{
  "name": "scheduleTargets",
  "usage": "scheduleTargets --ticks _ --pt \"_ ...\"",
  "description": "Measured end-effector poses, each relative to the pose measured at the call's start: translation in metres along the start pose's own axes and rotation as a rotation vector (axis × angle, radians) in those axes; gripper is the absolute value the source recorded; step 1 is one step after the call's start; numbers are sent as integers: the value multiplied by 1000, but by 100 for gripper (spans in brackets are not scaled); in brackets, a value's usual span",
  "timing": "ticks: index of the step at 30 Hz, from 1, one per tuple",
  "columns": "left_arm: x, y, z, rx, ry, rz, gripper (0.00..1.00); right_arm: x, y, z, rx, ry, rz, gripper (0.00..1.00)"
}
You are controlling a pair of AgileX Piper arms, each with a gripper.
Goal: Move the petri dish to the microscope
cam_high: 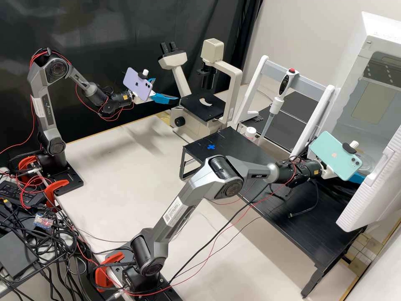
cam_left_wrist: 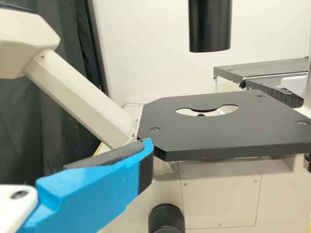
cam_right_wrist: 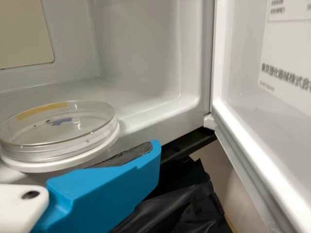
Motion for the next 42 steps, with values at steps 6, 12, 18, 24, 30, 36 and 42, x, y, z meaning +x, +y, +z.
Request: scheduleTargets --ticks 6,12,18,24,30,36,42 --pt "0 0 0 0 0 0 100 1 1 0 28 8 -5 0" --pt "0 0 0 0 0 0 100 1 2 1 33 14 -13 0" --pt "0 0 0 0 0 0 100 1 1 2 37 14 -18 0" --pt "0 0 0 0 0 0 100 2 0 5 44 8 -20 0" --pt "0 0 0 0 0 0 100 2 1 8 45 4 -22 0" --pt "0 0 0 0 0 0 100 1 -2 12 67 -4 -28 0" --pt "0 0 0 0 0 0 100 1 -1 13 69 0 -35 0"
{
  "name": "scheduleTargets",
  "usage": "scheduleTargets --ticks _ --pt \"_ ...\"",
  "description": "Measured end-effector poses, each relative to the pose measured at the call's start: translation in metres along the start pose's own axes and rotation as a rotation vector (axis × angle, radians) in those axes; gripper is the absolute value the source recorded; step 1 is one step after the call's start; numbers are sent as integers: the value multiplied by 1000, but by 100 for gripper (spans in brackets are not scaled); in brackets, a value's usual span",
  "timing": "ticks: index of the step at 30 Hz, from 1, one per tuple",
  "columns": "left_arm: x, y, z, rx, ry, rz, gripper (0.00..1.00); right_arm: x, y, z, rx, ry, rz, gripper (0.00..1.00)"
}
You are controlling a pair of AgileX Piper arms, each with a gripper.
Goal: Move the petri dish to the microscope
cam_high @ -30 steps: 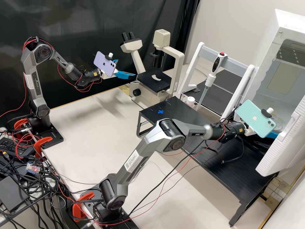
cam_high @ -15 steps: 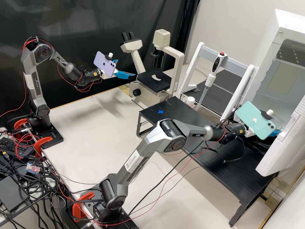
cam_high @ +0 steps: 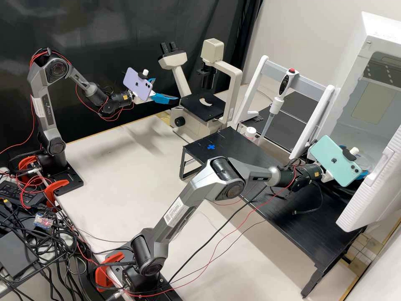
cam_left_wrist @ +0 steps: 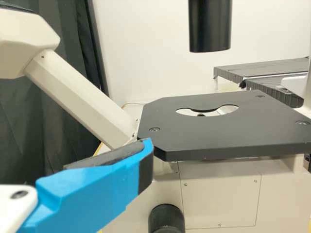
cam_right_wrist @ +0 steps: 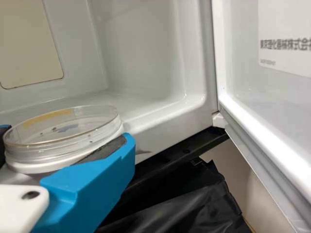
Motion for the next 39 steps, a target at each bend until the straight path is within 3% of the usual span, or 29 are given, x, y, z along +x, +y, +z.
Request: scheduleTargets --ticks 15,23,32,39 --pt "0 0 0 0 0 0 100 -22 20 8 0 27 2 0" --pt "0 0 0 0 0 0 100 -55 38 17 28 29 40 0" --pt "0 0 0 0 0 0 100 -114 40 15 42 130 78 0" --pt "0 0 0 0 0 0 100 -160 23 11 62 199 79 0"
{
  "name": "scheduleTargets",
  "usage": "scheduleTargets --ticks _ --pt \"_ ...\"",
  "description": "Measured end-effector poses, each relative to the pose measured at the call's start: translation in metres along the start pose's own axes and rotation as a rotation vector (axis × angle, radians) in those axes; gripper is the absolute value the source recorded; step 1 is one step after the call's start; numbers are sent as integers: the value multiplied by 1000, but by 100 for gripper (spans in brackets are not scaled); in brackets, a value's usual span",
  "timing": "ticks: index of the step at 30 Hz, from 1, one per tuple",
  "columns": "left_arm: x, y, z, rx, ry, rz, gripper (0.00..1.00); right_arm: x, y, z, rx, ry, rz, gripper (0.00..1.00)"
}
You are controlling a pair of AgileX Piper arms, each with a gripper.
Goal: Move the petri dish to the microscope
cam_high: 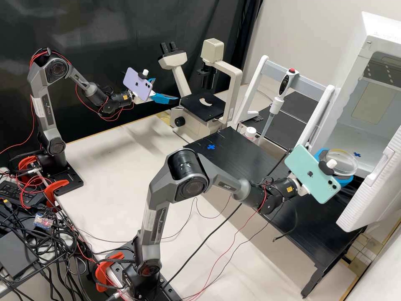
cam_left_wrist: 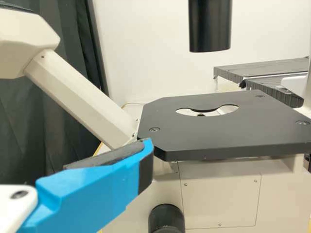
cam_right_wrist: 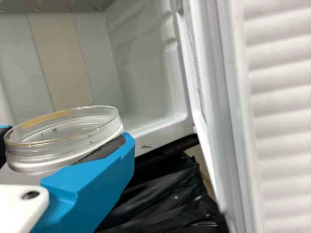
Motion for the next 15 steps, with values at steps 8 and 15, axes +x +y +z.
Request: scheduleTargets --ticks 8,15 --pt "0 0 0 0 0 0 100 -45 -35 -23 -26 78 -85 0" --pt "0 0 0 0 0 0 100 -83 -76 -46 -81 164 -224 0"
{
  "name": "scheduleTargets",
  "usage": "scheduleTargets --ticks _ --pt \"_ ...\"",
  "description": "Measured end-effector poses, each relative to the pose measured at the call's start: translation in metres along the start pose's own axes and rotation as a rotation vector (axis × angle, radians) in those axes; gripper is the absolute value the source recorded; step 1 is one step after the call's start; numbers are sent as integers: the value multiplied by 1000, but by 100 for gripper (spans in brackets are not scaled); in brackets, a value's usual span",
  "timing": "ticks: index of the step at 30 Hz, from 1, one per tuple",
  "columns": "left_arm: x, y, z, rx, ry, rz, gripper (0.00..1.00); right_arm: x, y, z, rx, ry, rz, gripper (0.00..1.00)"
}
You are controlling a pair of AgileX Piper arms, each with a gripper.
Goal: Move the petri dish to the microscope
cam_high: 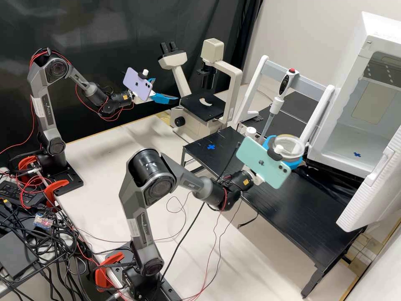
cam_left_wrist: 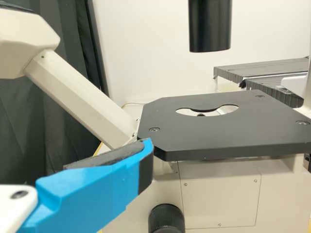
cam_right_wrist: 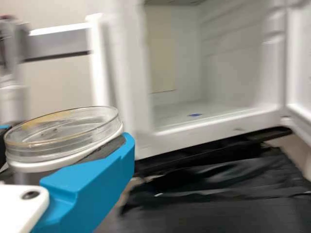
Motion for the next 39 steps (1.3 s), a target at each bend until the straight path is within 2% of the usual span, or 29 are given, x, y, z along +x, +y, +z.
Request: scheduleTargets --ticks 5,8,12,15,19,22,26,34,39 --pt "0 0 0 0 0 0 100 -7 -19 -17 -50 62 -64 0" --pt "0 0 0 0 0 0 100 -7 -34 -30 -44 95 -85 0" --pt "0 0 0 0 0 0 100 -9 -53 -49 -98 171 -147 0" --pt "0 0 0 0 0 0 100 -8 -68 -67 -99 212 -186 0" --pt "0 0 0 0 0 0 100 -6 -85 -87 -139 282 -237 0" --pt "0 0 0 0 0 0 100 0 -97 -98 -139 292 -264 0" --pt "0 0 0 0 0 0 100 7 -117 -111 -158 307 -330 0" --pt "0 0 0 0 0 0 100 29 -157 -124 -179 271 -451 0" --pt "0 0 0 0 0 0 100 44 -173 -134 -171 255 -477 0"
